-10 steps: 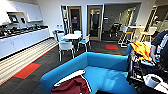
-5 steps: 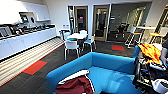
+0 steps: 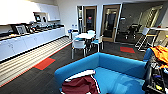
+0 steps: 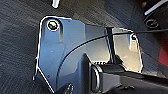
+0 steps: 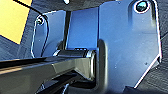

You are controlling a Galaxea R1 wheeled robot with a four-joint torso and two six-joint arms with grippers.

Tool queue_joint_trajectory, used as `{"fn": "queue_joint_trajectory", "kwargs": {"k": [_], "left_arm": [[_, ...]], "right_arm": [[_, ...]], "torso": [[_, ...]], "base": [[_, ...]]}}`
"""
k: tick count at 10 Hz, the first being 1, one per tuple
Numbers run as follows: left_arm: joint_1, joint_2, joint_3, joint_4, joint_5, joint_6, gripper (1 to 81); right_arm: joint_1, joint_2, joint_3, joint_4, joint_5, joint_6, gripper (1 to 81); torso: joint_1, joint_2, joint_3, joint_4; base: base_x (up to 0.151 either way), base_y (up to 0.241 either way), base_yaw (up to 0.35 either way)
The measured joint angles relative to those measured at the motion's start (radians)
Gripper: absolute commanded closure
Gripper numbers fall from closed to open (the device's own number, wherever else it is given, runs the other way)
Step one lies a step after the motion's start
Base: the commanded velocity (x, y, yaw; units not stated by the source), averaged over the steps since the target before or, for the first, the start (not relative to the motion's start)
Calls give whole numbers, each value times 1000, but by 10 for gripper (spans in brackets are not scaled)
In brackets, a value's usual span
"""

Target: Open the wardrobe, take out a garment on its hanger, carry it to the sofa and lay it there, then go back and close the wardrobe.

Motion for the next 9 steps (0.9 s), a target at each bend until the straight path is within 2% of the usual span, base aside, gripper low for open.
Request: {"fn": "queue_joint_trajectory", "kwargs": {"k": [5,9], "left_arm": [[0,63,-82,28,2,0,10],[0,74,-91,37,4,0,10]], "right_arm": [[-1,2,-2,0,-7,0,10],[-1,-6,-2,-1,-10,0,10]], "torso": [[0,0,0,0],[0,0,0,0]], "base": [[0,0,228],[0,0,237]]}}
